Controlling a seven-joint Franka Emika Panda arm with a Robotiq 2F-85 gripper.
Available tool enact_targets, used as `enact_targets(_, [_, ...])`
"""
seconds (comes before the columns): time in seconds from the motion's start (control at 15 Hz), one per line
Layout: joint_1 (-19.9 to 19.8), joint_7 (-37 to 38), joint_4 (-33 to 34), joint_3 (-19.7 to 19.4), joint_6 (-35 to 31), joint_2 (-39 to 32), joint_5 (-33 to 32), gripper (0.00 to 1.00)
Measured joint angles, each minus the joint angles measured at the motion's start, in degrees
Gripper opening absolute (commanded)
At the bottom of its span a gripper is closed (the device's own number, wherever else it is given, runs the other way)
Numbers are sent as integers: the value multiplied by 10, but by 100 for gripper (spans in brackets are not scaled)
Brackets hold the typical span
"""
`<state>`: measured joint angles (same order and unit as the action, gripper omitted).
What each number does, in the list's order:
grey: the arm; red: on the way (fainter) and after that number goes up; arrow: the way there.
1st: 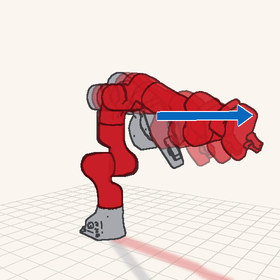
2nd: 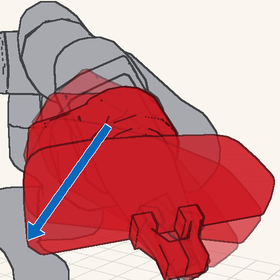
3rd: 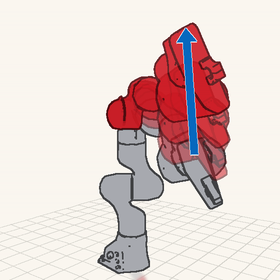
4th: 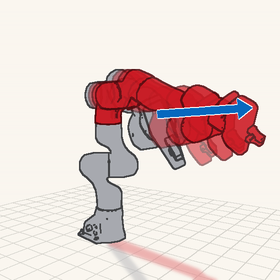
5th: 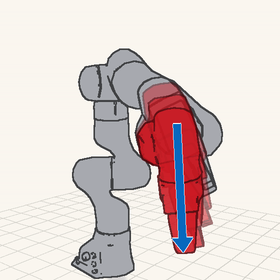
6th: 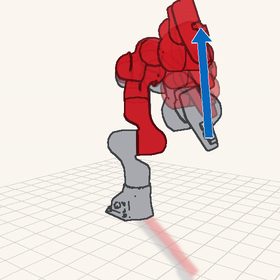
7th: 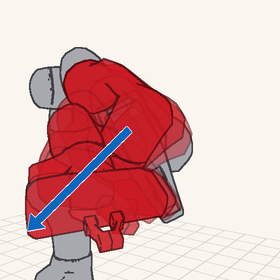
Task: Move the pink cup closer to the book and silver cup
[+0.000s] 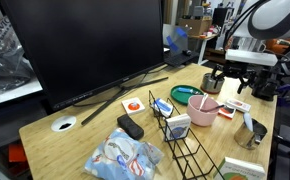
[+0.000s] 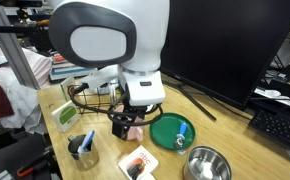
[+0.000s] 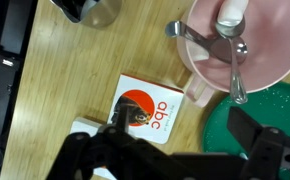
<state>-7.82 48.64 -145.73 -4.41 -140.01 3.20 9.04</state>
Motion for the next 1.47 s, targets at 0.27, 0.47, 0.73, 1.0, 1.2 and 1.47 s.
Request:
enact_targets(0.27, [0, 8, 5, 0, -2, -5, 6, 100])
enact_targets(0.47, [1, 12, 5, -1, -2, -7, 12, 100])
enact_targets(0.73, [1, 24, 20, -10, -3, -37, 69, 100])
enact_targets(1.0, [4, 60, 52, -11, -21, -98, 84, 100])
enact_targets(1.2, [11, 86, 78, -11, -39, -145, 84, 100])
enact_targets(1.47, [19, 112, 99, -11, -42, -168, 84, 100])
